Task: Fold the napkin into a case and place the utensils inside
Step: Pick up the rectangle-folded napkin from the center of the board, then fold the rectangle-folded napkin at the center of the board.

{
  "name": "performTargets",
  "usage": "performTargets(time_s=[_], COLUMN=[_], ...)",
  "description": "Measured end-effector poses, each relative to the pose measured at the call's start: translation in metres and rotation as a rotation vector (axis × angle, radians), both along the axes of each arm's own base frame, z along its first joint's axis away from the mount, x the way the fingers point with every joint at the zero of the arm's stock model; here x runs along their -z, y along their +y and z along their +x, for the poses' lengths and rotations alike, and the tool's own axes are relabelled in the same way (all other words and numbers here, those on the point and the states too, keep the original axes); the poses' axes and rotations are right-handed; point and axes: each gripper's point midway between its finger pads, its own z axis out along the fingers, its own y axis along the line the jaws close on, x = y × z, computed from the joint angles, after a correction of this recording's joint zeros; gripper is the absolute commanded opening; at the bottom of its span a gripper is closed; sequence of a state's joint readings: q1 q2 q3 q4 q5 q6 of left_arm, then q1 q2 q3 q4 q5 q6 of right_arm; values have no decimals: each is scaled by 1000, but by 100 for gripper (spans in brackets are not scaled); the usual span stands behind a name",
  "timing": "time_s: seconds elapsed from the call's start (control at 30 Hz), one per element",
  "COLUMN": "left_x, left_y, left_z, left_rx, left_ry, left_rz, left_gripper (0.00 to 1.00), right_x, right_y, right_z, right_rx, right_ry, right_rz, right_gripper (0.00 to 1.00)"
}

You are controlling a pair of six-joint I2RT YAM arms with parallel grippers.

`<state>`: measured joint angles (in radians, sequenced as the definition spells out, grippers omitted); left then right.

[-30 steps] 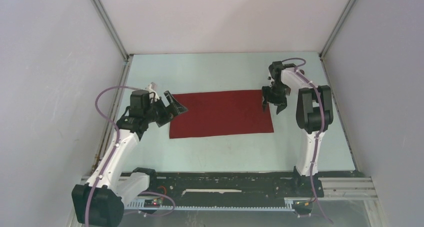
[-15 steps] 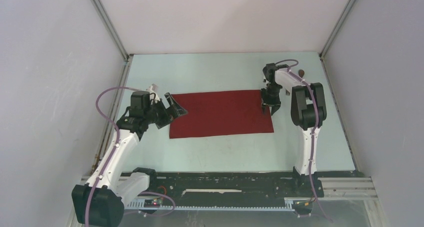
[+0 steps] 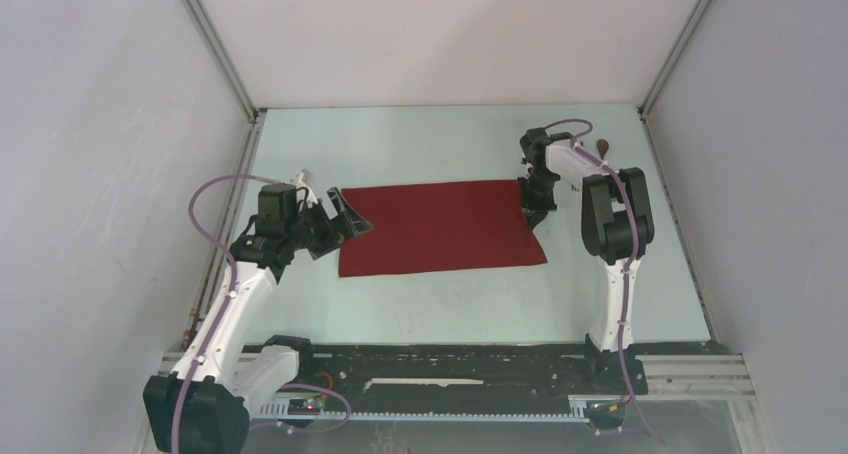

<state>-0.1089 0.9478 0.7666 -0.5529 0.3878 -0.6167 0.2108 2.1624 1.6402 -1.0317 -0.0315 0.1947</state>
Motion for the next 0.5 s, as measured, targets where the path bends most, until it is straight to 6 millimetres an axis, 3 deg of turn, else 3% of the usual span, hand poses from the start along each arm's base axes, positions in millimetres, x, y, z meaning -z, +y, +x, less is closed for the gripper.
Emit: performTargets(time_s=[0.13,0.3,0.5], left_x=[3,5,6], left_y=[3,3,2], left_z=[-2,-4,-5], left_rx=[-1,1,6], left_ry=[12,25,26], left_rz=[11,12,7], left_gripper=[100,100,100], right_x=[-1,-5,-25], right_y=[-9,-48,-87], right_z=[-3,-7,1], right_rx=[15,80,128], right_ry=[-38,-56,-114], right_rz=[-8,-79,-171], right_gripper=[0,0,0])
